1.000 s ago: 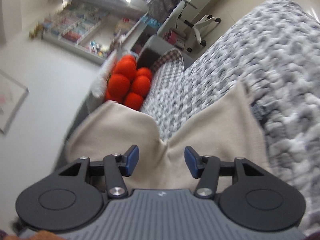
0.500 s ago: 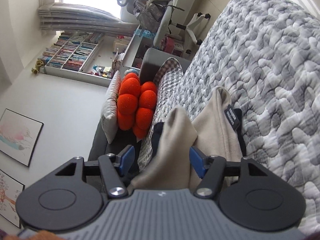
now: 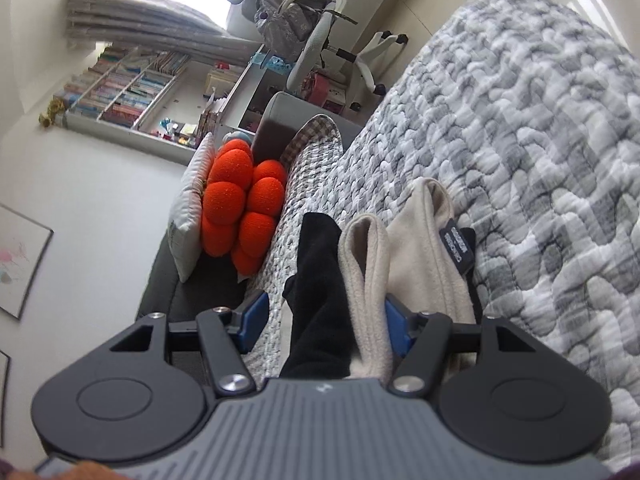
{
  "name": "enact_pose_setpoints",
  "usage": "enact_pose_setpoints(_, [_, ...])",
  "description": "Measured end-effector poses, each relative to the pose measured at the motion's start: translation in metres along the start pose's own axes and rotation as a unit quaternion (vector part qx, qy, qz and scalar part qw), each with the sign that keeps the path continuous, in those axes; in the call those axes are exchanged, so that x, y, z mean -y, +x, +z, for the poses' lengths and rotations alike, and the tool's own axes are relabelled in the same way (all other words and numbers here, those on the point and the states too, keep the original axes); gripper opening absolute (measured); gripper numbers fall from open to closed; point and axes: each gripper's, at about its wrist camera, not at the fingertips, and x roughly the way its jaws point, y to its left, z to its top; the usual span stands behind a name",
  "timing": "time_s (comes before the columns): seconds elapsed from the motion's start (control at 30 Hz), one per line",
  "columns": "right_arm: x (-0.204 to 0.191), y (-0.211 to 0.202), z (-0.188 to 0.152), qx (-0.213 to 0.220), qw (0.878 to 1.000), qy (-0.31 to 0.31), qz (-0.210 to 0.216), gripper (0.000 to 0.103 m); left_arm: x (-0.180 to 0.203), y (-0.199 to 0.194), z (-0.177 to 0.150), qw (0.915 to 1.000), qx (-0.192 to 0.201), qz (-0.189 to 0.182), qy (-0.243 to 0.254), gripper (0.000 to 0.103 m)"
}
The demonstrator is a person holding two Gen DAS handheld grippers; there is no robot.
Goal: Fold clothes
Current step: 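Fold the blanket over with the left tool while the right tool holds it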
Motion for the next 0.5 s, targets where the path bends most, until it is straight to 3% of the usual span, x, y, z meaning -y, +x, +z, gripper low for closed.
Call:
enact_pose_setpoints(0.23, [-0.015,0.01,-0.002,-0.016,0.998,-0.044,-0.034,0.065,-0.023,0.015,0.008,0.9985,0.015,0.018,-0.05,0.038])
enact_pose_setpoints(0.5, [0.005,0.003,0.004,-0.017,0.999,0.009,-0.025,0.065,-0.013,0.055,-0.002,0.9981,0.004,0.002,-0.061,0.038])
